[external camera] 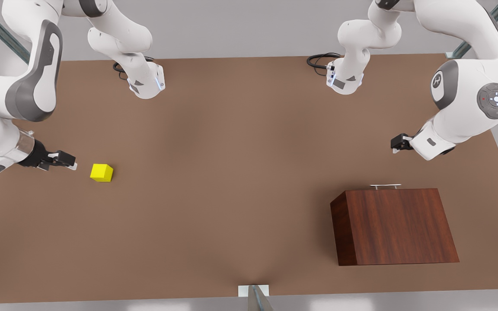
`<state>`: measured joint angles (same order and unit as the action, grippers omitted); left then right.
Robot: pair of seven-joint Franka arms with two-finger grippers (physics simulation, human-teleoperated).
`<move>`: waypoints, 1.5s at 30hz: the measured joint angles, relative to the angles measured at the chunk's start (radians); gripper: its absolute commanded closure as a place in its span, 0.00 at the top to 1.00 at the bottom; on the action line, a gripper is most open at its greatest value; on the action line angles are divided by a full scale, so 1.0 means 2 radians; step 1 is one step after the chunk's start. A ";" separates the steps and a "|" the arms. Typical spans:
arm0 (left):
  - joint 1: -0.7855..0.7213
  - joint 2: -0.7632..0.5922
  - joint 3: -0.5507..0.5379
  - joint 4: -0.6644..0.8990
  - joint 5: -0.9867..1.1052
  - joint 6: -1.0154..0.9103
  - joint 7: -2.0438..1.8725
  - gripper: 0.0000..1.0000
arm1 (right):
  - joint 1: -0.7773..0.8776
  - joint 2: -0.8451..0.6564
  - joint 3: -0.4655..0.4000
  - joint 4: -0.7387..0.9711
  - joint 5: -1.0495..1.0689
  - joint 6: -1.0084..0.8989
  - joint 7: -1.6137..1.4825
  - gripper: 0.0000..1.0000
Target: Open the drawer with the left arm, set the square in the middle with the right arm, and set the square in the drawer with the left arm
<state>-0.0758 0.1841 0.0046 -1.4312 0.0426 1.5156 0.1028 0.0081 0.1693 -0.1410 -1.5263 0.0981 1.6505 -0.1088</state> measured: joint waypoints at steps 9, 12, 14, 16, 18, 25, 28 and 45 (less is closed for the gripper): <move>0.001 -0.151 0.005 -0.302 -0.001 0.266 -0.426 1.00 | -0.003 -0.021 -0.008 -0.216 0.000 0.212 -0.035 1.00; -0.001 -0.168 0.015 -0.389 -0.002 0.369 -0.510 1.00 | -0.002 0.000 -0.041 -0.274 0.019 0.289 -0.043 1.00; 0.004 -0.169 0.038 -0.428 -0.004 0.414 -0.518 1.00 | -0.004 0.008 -0.060 -0.310 0.028 0.335 -0.074 1.00; 0.001 -0.159 0.044 -0.459 -0.015 0.469 -0.555 1.00 | -0.005 0.018 -0.061 -0.362 0.028 0.395 -0.074 1.00; 0.001 -0.147 0.044 -0.471 -0.022 0.508 -0.595 1.00 | -0.004 0.038 -0.061 -0.369 0.028 0.405 -0.074 1.00; 0.021 -0.116 0.045 -0.484 -0.082 0.554 -0.614 1.00 | -0.005 0.067 -0.061 -0.384 0.028 0.436 -0.077 1.00; 0.021 -0.100 0.045 -0.486 -0.127 0.589 -0.619 1.00 | -0.008 0.075 -0.061 -0.389 0.028 0.444 -0.085 1.00; 0.015 -0.050 0.044 -0.481 -0.224 0.650 -0.619 1.00 | -0.008 0.113 -0.059 -0.388 0.063 0.513 -0.101 0.93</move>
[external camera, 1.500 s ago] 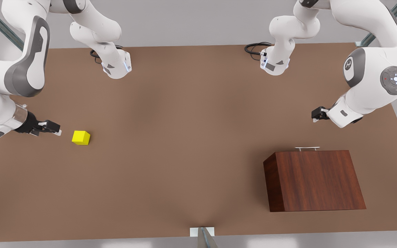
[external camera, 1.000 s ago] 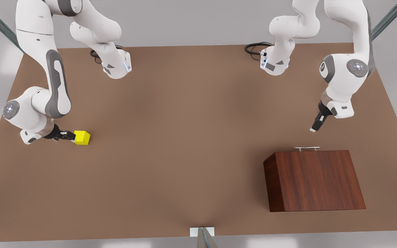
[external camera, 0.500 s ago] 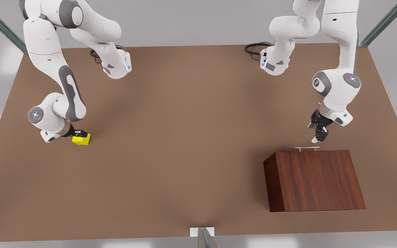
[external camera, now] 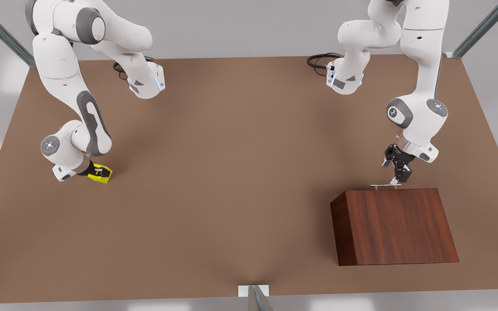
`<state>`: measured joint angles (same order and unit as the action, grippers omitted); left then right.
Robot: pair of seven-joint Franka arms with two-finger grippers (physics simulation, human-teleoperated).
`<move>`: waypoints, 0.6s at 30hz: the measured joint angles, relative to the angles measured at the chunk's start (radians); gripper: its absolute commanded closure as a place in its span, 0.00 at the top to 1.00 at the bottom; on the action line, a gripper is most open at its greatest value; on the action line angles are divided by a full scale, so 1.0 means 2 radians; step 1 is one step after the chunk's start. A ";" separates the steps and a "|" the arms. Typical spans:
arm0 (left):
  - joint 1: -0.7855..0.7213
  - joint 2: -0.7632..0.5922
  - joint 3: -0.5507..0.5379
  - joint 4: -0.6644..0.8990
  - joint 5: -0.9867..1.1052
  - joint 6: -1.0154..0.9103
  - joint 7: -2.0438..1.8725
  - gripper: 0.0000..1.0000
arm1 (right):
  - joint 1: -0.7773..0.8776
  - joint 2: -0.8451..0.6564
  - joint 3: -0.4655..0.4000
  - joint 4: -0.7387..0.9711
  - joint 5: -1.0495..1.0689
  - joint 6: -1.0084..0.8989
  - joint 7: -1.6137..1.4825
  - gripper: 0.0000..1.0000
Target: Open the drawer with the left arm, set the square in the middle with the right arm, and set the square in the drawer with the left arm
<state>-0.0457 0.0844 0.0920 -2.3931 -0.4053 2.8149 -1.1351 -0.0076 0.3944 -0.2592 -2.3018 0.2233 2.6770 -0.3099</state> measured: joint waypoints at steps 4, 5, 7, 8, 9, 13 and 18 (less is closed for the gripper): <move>0.000 0.001 -0.001 0.005 -0.004 0.001 0.000 1.00 | 0.001 0.000 0.001 0.007 0.003 -0.018 0.005 0.88; 0.000 0.003 -0.002 0.006 -0.004 0.001 0.000 1.00 | 0.003 0.001 0.001 0.008 0.004 -0.018 0.005 0.80; 0.000 0.014 -0.002 0.011 -0.005 0.001 0.000 1.00 | 0.007 0.004 0.000 0.018 0.004 -0.036 0.004 0.65; 0.000 0.017 -0.002 0.012 -0.007 0.001 0.000 1.00 | 0.006 0.005 0.000 0.020 0.003 -0.038 0.003 0.63; 0.000 0.021 -0.003 0.012 -0.008 0.007 0.000 1.00 | 0.006 0.007 0.000 0.019 0.003 -0.038 0.003 0.63; 0.000 0.029 -0.005 0.012 -0.011 0.008 0.000 1.00 | 0.007 0.005 0.000 0.019 0.004 -0.038 -0.002 0.58; -0.001 0.028 -0.005 0.011 -0.015 0.001 0.000 1.00 | 0.008 -0.036 0.021 0.019 0.005 -0.088 0.032 0.58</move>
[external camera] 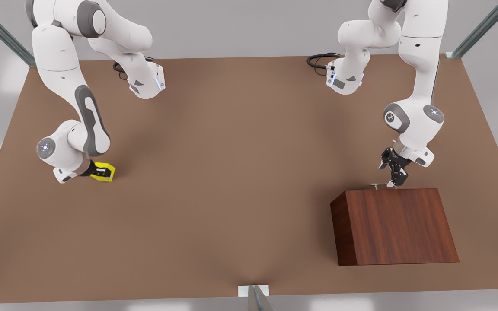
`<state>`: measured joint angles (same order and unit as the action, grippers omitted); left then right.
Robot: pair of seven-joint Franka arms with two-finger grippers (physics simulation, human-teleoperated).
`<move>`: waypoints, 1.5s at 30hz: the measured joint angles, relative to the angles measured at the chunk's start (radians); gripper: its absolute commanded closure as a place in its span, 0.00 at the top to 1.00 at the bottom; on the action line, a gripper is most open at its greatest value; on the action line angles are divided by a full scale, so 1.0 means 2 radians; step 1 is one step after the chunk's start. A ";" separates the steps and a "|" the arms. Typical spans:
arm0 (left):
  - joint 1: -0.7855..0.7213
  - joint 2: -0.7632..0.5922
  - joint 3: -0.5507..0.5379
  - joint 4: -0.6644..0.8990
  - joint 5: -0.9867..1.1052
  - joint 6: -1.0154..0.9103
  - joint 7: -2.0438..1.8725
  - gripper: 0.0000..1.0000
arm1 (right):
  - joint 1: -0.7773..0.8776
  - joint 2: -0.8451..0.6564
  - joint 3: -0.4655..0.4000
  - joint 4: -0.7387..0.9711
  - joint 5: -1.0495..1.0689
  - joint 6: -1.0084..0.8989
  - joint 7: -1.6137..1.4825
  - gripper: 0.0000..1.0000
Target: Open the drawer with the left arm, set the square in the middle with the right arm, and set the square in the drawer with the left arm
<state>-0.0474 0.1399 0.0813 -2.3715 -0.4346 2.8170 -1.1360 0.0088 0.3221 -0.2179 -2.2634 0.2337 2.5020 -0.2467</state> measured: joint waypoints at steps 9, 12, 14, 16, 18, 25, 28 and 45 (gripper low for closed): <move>0.000 -0.034 0.001 -0.014 -0.007 -0.059 0.000 1.00 | 0.148 -0.015 0.113 0.042 -0.002 -0.012 0.398 0.59; 0.000 -0.048 0.001 -0.029 -0.007 -0.059 -0.001 1.00 | 0.230 0.018 0.112 0.087 -0.002 -0.010 0.522 0.59; 0.000 -0.057 0.001 -0.039 -0.008 -0.059 -0.001 1.00 | 0.296 0.062 0.109 0.144 -0.003 -0.010 0.630 0.59; 0.000 -0.063 0.001 -0.046 -0.008 -0.059 -0.001 1.00 | 0.338 0.101 0.103 0.198 -0.004 -0.010 0.711 0.59; -0.001 -0.073 0.001 -0.061 -0.008 -0.059 -0.001 1.00 | 0.393 0.138 0.079 0.243 -0.004 -0.012 0.779 0.59; -0.002 -0.106 0.002 -0.101 -0.009 -0.058 -0.001 1.00 | 0.456 0.211 0.057 0.309 -0.009 -0.011 0.861 0.92; -0.003 -0.130 0.002 -0.127 -0.010 -0.058 -0.002 1.00 | 0.456 0.216 0.056 0.317 -0.009 -0.012 0.859 1.00; -0.164 0.083 -0.019 0.437 0.130 -0.530 0.367 1.00 | 0.033 -0.068 0.053 0.374 -0.135 -0.429 0.082 1.00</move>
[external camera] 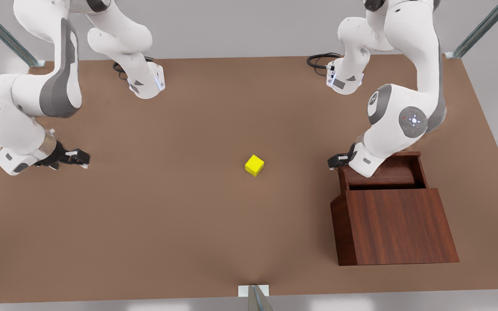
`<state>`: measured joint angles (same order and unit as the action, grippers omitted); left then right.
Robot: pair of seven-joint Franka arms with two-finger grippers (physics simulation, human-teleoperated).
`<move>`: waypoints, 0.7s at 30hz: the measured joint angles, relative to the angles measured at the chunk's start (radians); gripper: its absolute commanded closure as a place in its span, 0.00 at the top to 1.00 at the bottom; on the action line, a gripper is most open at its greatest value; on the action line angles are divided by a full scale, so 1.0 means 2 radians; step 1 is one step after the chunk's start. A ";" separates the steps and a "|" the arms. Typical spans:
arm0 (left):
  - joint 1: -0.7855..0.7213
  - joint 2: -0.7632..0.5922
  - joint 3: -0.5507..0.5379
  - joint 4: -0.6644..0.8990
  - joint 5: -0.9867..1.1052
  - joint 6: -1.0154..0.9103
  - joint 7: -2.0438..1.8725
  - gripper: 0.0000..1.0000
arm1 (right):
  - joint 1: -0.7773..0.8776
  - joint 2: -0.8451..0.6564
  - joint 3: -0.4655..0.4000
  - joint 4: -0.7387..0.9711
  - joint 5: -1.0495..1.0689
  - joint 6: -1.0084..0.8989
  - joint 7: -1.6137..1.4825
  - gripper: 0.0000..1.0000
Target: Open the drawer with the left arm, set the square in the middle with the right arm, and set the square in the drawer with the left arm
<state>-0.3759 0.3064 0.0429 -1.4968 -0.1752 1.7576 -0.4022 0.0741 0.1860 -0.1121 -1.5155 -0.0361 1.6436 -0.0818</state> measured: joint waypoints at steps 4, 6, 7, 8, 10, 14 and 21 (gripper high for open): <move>-0.105 0.087 0.001 0.058 0.011 0.004 0.000 1.00 | 0.008 -0.002 -0.006 0.008 0.000 -0.001 -0.007 1.00; -0.127 0.110 0.000 0.060 0.016 0.033 0.005 1.00 | 0.001 0.003 -0.007 0.025 0.005 0.005 -0.006 1.00; -0.143 0.122 0.000 0.060 0.017 0.053 0.006 1.00 | 0.005 0.003 -0.006 0.027 0.004 0.005 -0.006 1.00; -0.160 0.129 0.000 0.059 0.020 0.073 0.006 1.00 | 0.003 0.002 -0.008 0.031 0.011 0.004 -0.006 1.00; -0.188 0.136 0.000 0.048 0.036 0.098 0.006 1.00 | 0.000 0.002 -0.007 0.038 0.012 0.004 -0.004 1.00; -0.216 0.145 0.000 0.000 0.072 0.151 0.068 1.00 | 0.005 0.025 -0.007 0.042 0.010 0.006 -0.001 1.00; -0.236 0.157 0.000 -0.064 0.124 0.232 0.096 1.00 | -0.004 0.053 -0.009 0.077 0.012 0.025 0.001 1.00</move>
<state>-0.8471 0.6206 0.0429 -1.6246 0.0733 2.2212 -0.2111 0.0667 0.2929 -0.1300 -1.3620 -0.0113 1.6938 -0.0798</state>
